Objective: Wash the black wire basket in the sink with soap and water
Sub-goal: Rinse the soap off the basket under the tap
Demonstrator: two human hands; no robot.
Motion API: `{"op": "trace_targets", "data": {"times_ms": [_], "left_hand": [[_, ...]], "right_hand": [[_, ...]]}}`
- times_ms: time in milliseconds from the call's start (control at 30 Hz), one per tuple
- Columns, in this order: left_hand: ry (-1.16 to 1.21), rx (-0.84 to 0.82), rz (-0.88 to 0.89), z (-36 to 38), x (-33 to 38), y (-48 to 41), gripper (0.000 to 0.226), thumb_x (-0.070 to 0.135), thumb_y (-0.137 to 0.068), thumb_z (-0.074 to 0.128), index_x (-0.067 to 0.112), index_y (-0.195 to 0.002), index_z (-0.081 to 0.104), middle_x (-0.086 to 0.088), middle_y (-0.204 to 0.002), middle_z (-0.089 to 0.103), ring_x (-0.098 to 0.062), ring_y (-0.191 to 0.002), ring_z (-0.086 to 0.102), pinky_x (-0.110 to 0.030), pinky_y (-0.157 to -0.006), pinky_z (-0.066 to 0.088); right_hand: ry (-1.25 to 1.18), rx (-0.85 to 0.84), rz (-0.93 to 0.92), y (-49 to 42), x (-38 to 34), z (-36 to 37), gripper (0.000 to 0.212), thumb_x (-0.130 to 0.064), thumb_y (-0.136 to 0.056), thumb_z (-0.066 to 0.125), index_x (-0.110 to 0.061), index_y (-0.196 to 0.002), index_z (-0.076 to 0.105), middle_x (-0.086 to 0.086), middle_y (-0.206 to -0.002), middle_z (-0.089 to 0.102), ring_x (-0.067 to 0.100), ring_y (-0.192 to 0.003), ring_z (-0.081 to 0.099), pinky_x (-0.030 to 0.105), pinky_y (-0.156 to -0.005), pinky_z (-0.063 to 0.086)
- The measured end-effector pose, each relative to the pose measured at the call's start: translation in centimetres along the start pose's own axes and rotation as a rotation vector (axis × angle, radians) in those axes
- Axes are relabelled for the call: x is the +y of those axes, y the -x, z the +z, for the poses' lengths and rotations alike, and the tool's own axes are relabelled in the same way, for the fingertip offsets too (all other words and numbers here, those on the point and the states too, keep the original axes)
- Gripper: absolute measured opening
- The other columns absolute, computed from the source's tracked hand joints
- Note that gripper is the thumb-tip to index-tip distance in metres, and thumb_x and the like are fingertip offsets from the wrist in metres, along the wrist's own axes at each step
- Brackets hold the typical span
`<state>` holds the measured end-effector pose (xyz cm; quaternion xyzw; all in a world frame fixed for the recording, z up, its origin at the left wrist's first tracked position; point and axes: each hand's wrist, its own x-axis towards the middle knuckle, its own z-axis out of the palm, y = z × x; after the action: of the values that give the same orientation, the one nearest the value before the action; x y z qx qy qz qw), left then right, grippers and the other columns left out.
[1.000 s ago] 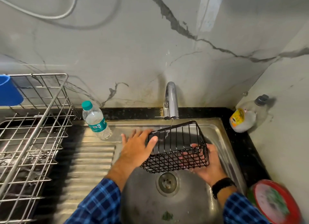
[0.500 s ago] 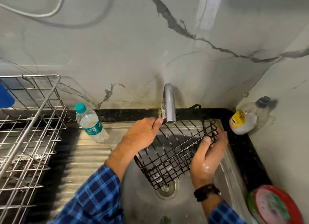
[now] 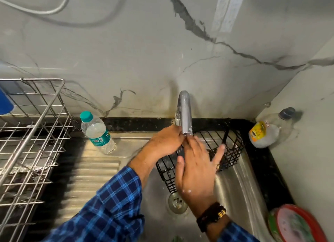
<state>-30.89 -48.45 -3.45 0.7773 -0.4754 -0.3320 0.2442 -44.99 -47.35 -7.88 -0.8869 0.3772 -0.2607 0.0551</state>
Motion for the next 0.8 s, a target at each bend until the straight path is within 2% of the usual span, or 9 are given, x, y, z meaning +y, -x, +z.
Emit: {"op": "trace_targets", "data": {"times_ms": [100, 200, 300, 367, 433, 500, 533, 667, 800], "left_hand": [[0.203, -0.037, -0.127, -0.3, -1.0, 0.1, 0.029, 0.033, -0.105, 0.043, 0.017, -0.105, 0.067, 0.006, -0.070, 0.059, -0.008, -0.057, 0.051, -0.019, -0.044, 0.037], [0.171, -0.077, -0.136, -0.7, -1.5, 0.4, 0.030, 0.038, -0.104, 0.045, 0.019, -0.100, 0.068, 0.005, -0.076, 0.065, -0.010, -0.059, 0.055, -0.022, -0.050, 0.041], [0.049, -0.183, -0.053, -1.6, 0.1, 1.2, 0.028, 0.044, -0.103, 0.045, 0.029, -0.090, 0.065, 0.011, -0.073, 0.063, -0.006, -0.059, 0.058, -0.025, -0.061, 0.046], [-0.046, -0.230, -0.003, -3.4, 1.0, 1.7, 0.026, 0.040, -0.105, 0.043, 0.027, -0.100, 0.065, 0.014, -0.078, 0.063, -0.004, -0.066, 0.060, -0.021, -0.064, 0.046], [0.049, -0.251, 0.008, -5.6, 0.0, 2.3, 0.032, 0.041, -0.106, 0.038, 0.023, -0.109, 0.064, 0.009, -0.092, 0.070, -0.007, -0.083, 0.066, -0.020, -0.076, 0.049], [0.376, -0.255, -0.023, -6.5, -1.9, 3.3, 0.045, 0.046, -0.106, 0.032, 0.018, -0.121, 0.065, -0.002, -0.106, 0.074, -0.016, -0.098, 0.070, -0.025, -0.086, 0.054], [0.529, -0.248, -0.039, -6.1, -2.8, 3.8, 0.048, 0.044, -0.107, 0.030, 0.013, -0.124, 0.064, -0.008, -0.103, 0.073, -0.020, -0.097, 0.070, -0.024, -0.083, 0.057], [0.765, -0.123, -0.093, -2.6, -5.0, 4.7, 0.044, 0.041, -0.106, 0.033, 0.007, -0.101, 0.061, -0.010, -0.076, 0.062, -0.015, -0.060, 0.064, -0.024, -0.054, 0.056], [1.122, -0.136, -0.265, -0.6, -6.9, 6.0, 0.026, 0.033, -0.105, 0.044, 0.013, -0.093, 0.055, -0.007, -0.067, 0.064, -0.005, -0.036, 0.040, -0.019, -0.037, 0.037]], "right_hand": [[0.058, -0.104, -0.170, 1.2, 1.5, 0.4, 0.060, -0.051, -0.098, 0.035, -0.016, -0.143, 0.052, 0.005, -0.150, 0.049, 0.022, -0.138, 0.046, 0.067, -0.114, 0.017], [0.144, -0.185, -0.324, 2.0, 3.1, 0.1, 0.074, -0.070, -0.087, 0.049, -0.017, -0.139, 0.054, 0.006, -0.127, 0.060, 0.024, -0.105, 0.060, 0.056, -0.094, 0.043], [0.151, -0.179, -0.383, 1.3, 3.4, -0.6, 0.051, -0.065, -0.084, 0.055, -0.022, -0.108, 0.066, -0.002, -0.095, 0.066, 0.018, -0.081, 0.060, 0.042, -0.072, 0.047], [0.086, -0.133, -0.374, 0.3, 3.5, -1.6, 0.044, -0.065, -0.088, 0.052, -0.024, -0.083, 0.065, -0.006, -0.083, 0.061, 0.016, -0.075, 0.056, 0.038, -0.068, 0.045], [-0.066, -0.099, -0.247, -0.6, 3.8, -2.7, 0.044, -0.065, -0.092, 0.050, -0.024, -0.075, 0.057, -0.010, -0.078, 0.053, 0.013, -0.075, 0.048, 0.032, -0.067, 0.040], [-0.310, -0.069, -0.032, -1.3, 3.9, -3.8, 0.045, -0.062, -0.093, 0.050, -0.023, -0.070, 0.048, -0.011, -0.072, 0.047, 0.011, -0.072, 0.043, 0.022, -0.064, 0.034], [-0.434, -0.072, 0.071, -1.5, 3.6, -3.9, 0.047, -0.062, -0.093, 0.050, -0.022, -0.069, 0.047, -0.010, -0.070, 0.047, 0.010, -0.069, 0.043, 0.019, -0.062, 0.033], [-0.691, -0.154, 0.388, -1.7, 2.0, -2.8, 0.049, -0.061, -0.089, 0.050, -0.014, -0.074, 0.056, 0.001, -0.068, 0.054, 0.006, -0.059, 0.045, 0.016, -0.055, 0.039], [-0.671, -0.240, 0.588, -2.7, 2.9, -1.9, 0.047, -0.060, -0.093, 0.049, -0.016, -0.083, 0.061, -0.004, -0.071, 0.053, 0.010, -0.065, 0.049, 0.022, -0.057, 0.038]]}}
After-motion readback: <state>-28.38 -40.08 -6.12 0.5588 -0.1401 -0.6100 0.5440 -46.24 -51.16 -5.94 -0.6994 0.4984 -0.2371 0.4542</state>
